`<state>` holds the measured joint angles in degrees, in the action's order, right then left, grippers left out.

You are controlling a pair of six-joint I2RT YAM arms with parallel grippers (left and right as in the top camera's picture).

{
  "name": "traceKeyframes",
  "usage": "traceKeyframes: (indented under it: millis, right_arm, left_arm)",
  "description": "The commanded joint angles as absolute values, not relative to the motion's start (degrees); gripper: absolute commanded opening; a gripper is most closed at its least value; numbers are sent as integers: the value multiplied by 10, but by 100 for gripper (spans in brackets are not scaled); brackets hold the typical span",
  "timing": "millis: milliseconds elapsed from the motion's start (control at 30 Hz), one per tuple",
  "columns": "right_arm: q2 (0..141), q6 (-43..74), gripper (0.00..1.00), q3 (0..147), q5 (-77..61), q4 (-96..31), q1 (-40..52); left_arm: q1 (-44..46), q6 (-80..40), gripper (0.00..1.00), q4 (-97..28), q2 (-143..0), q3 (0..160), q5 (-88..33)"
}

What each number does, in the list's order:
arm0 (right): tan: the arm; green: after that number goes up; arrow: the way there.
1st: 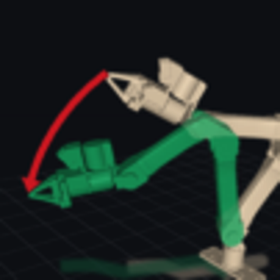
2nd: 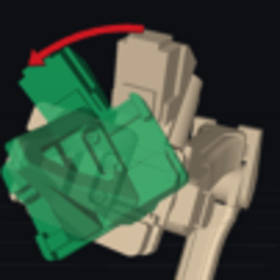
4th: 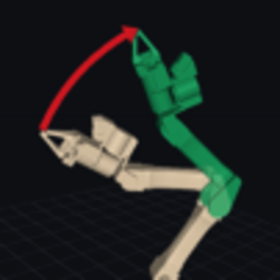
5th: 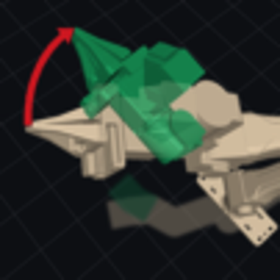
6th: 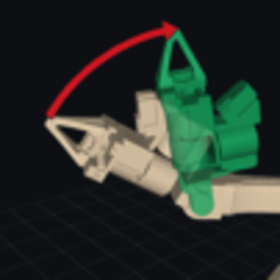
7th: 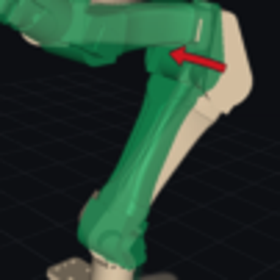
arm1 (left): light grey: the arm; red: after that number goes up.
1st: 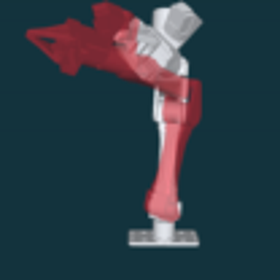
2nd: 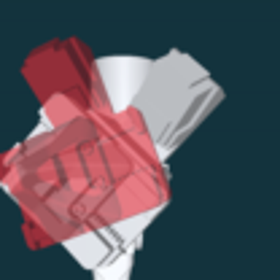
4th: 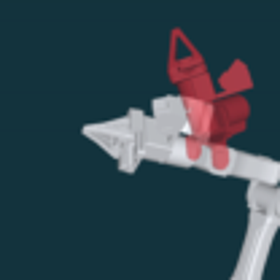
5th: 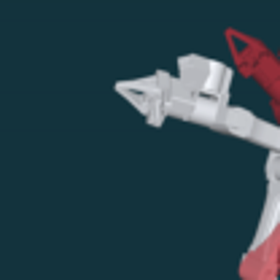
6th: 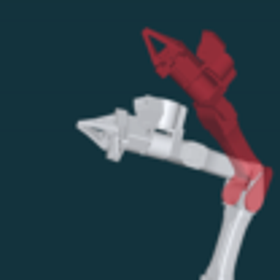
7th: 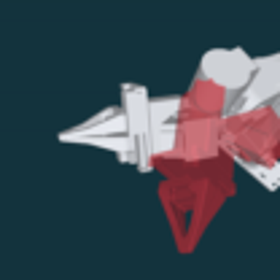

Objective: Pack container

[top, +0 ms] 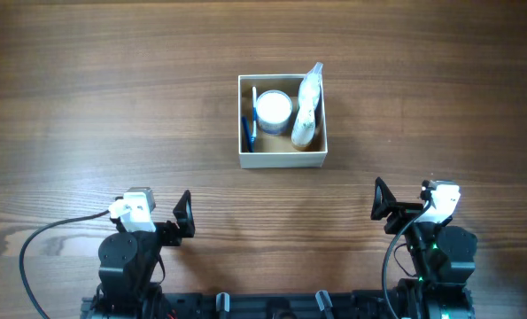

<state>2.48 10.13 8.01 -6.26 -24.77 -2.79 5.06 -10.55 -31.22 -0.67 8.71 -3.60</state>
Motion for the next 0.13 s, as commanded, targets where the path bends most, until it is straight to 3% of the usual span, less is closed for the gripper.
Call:
traceKeyframes:
  millis: [0,100]
  right_arm:
    - [18,92,100,80,-72,-245,-25]
    - [18,92,100,80,-72,-245,-25]
  left_arm:
    - [46,-96,100,-310,-2,85,-45]
    - [46,-96,100,-310,-2,85,-45]
